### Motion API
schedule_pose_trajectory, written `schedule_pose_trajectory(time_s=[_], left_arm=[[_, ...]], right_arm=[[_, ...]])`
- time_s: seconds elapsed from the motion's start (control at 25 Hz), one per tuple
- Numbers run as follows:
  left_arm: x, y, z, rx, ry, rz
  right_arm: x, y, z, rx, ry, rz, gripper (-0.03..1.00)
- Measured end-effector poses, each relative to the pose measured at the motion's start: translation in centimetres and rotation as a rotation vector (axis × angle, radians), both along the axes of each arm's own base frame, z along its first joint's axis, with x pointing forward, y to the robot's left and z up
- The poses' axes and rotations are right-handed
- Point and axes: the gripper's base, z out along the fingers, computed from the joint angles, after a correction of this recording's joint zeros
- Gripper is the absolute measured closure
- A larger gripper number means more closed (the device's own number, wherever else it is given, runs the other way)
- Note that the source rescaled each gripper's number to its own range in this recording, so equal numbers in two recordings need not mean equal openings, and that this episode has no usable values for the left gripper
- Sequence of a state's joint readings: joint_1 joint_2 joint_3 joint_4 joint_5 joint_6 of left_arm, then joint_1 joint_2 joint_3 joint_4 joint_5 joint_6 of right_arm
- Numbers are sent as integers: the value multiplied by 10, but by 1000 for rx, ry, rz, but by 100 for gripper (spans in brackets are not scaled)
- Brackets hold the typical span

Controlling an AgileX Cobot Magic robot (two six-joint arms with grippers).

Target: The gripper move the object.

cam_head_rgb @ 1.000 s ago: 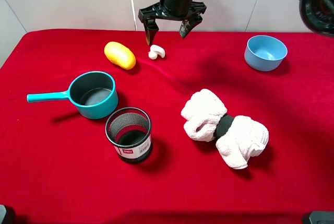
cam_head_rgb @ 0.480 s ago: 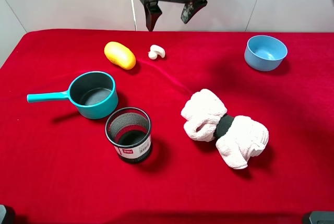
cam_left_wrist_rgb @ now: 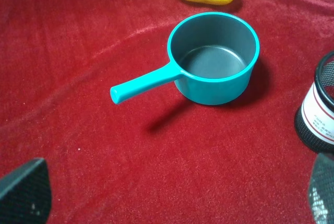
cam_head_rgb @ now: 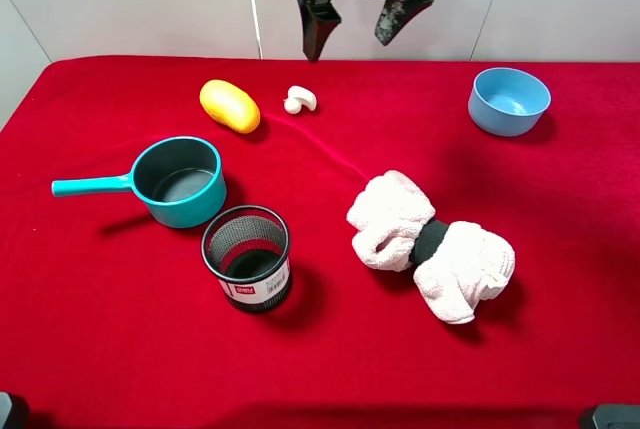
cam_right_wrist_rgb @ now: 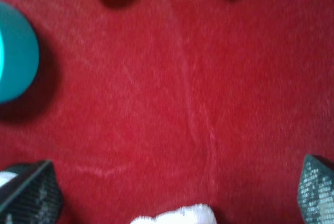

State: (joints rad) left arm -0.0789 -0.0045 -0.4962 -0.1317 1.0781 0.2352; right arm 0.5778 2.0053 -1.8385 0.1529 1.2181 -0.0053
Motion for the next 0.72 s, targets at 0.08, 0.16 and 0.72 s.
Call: schedule_pose_trajectory(time_s=[0.08,0.16,0.72], left_arm=[[0,0,0,0,0,0],[0,0,0,0,0,0],[0,0,0,0,0,0]], right_arm=[[-9,-6,7,-2,-1,0,-3],[-19,-13,11,-9,3,0,-3],[-104,-70,50,-13,-42,48,-3]])
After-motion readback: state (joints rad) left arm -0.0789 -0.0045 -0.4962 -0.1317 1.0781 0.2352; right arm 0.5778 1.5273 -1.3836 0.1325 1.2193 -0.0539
